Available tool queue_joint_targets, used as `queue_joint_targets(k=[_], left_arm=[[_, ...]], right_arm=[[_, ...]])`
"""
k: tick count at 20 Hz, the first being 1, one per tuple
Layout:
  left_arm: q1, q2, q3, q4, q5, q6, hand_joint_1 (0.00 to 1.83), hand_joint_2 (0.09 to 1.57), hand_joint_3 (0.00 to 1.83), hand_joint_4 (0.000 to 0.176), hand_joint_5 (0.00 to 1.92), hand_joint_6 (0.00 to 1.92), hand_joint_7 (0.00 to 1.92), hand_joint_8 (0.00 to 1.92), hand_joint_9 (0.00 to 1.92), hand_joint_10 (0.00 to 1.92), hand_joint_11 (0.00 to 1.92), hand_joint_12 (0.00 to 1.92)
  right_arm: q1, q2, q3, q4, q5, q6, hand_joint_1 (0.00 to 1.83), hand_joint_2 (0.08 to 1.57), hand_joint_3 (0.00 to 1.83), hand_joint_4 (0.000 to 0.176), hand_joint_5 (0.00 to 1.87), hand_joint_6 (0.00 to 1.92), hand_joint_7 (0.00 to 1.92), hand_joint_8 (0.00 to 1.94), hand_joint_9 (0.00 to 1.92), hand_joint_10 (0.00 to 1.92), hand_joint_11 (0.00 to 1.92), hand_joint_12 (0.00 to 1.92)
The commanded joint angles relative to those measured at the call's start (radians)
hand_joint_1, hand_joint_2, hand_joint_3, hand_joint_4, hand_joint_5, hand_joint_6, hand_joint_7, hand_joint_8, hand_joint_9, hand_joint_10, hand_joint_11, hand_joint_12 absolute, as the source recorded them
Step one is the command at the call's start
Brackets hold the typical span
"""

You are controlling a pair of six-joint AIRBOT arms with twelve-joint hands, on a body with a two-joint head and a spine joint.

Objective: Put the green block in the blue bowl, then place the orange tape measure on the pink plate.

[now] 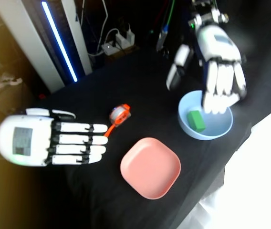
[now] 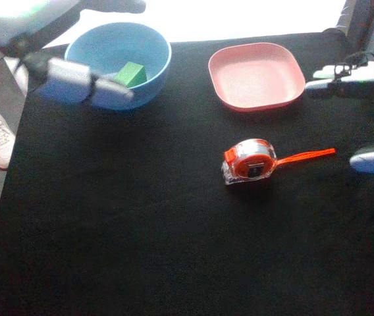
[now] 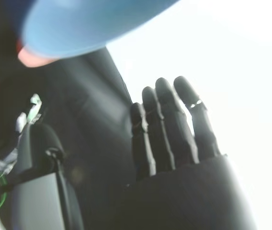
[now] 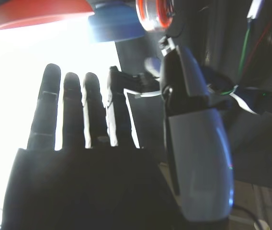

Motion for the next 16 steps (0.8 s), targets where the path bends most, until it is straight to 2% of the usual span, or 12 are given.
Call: queue_joint_targets(k=[1, 3, 4, 5, 7, 8, 9, 10, 11, 12, 14, 16], left_arm=[[0.018, 0.026, -0.014, -0.021, -0.208, -0.021, 0.78, 0.87, 0.01, 0.0, 0.46, 0.0, 0.5, 0.0, 0.43, 0.0, 0.0, 0.91], [0.143, 0.083, -0.072, -0.034, -0.35, -0.111, 0.76, 0.94, 0.0, 0.0, 0.39, 0.0, 0.43, 0.0, 0.43, 0.0, 0.01, 1.04], [0.195, 0.106, -0.1, -0.047, -0.396, -0.12, 0.75, 0.94, 0.0, 0.013, 0.37, 0.0, 0.41, 0.0, 0.42, 0.0, 0.0, 1.02], [0.23, 0.121, -0.12, -0.062, -0.424, -0.119, 0.8, 0.93, 0.0, 0.044, 0.34, 0.0, 0.4, 0.0, 0.41, 0.0, 0.0, 0.93], [0.343, 0.162, -0.172, -0.119, -0.515, -0.116, 0.89, 0.92, 0.0, 0.054, 0.28, 0.0, 0.31, 0.0, 0.27, 0.01, 0.0, 0.57], [0.383, 0.169, -0.183, -0.148, -0.537, -0.114, 0.94, 0.93, 0.0, 0.051, 0.27, 0.0, 0.29, 0.0, 0.24, 0.0, 0.0, 0.48], [0.425, 0.17, -0.191, -0.183, -0.559, -0.114, 0.87, 0.91, 0.0, 0.051, 0.24, 0.0, 0.24, 0.0, 0.17, 0.0, 0.0, 0.34], [0.468, 0.17, -0.197, -0.22, -0.576, -0.115, 0.86, 0.89, 0.0, 0.062, 0.23, 0.0, 0.21, 0.0, 0.14, 0.0, 0.0, 0.26], [0.491, 0.169, -0.203, -0.239, -0.583, -0.115, 0.86, 0.89, 0.0, 0.062, 0.23, 0.0, 0.21, 0.0, 0.14, 0.0, 0.0, 0.26], [0.512, 0.167, -0.208, -0.252, -0.585, -0.115, 0.82, 0.89, 0.0, 0.064, 0.2, 0.0, 0.14, 0.0, 0.08, 0.0, 0.0, 0.16], [0.532, 0.158, -0.211, -0.265, -0.569, -0.117, 0.78, 0.86, 0.0, 0.072, 0.21, 0.0, 0.14, 0.0, 0.06, 0.0, 0.0, 0.25], [0.537, 0.144, -0.208, -0.269, -0.549, -0.123, 0.87, 0.88, 0.0, 0.098, 0.21, 0.0, 0.12, 0.0, 0.02, 0.0, 0.0, 0.11]], right_arm=[[0.019, 0.001, 0.002, 0.045, 0.12, 0.007, 0.88, 1.06, 0.0, 0.029, 0.34, 0.0, 0.21, 0.0, 0.13, 0.01, 0.0, 0.52], [0.049, 0.0, 0.004, 0.028, 0.119, 0.007, 0.87, 1.04, 0.0, 0.071, 0.33, 0.0, 0.22, 0.0, 0.11, 0.0, 0.0, 0.57], [0.065, 0.0, 0.004, 0.019, 0.119, 0.007, 0.86, 1.03, 0.0, 0.087, 0.33, 0.0, 0.22, 0.0, 0.12, 0.0, 0.0, 0.53], [0.081, 0.0, 0.004, 0.007, 0.118, 0.007, 0.79, 1.02, 0.0, 0.128, 0.32, 0.0, 0.23, 0.0, 0.15, 0.0, 0.0, 0.65], [0.153, -0.006, 0.001, -0.061, 0.088, 0.009, 0.77, 1.04, 0.0, 0.125, 0.32, 0.0, 0.24, 0.0, 0.17, 0.0, 0.0, 0.71], [0.174, -0.012, 0.002, -0.086, 0.076, 0.009, 0.77, 1.04, 0.0, 0.118, 0.32, 0.0, 0.24, 0.0, 0.16, 0.0, 0.0, 0.68], [0.198, -0.024, 0.006, -0.111, 0.063, 0.009, 0.82, 1.03, 0.0, 0.104, 0.33, 0.0, 0.25, 0.0, 0.16, 0.01, 0.0, 0.67], [0.219, -0.04, 0.014, -0.137, 0.044, 0.01, 0.83, 1.03, 0.0, 0.126, 0.32, 0.0, 0.24, 0.0, 0.17, 0.01, 0.0, 0.67], [0.237, -0.054, 0.021, -0.16, 0.027, 0.014, 0.83, 1.03, 0.0, 0.126, 0.32, 0.0, 0.24, 0.0, 0.17, 0.01, 0.0, 0.67], [0.253, -0.07, 0.032, -0.189, 0.006, 0.027, 0.86, 0.99, 0.0, 0.154, 0.29, 0.0, 0.24, 0.0, 0.18, 0.01, 0.0, 0.74], [0.266, -0.095, 0.057, -0.237, -0.021, 0.072, 0.92, 0.98, 0.0, 0.144, 0.33, 0.0, 0.26, 0.0, 0.19, 0.0, 0.0, 0.85], [0.271, -0.121, 0.077, -0.264, -0.051, 0.089, 0.97, 0.97, 0.0, 0.131, 0.34, 0.0, 0.24, 0.0, 0.18, 0.0, 0.0, 0.86]])
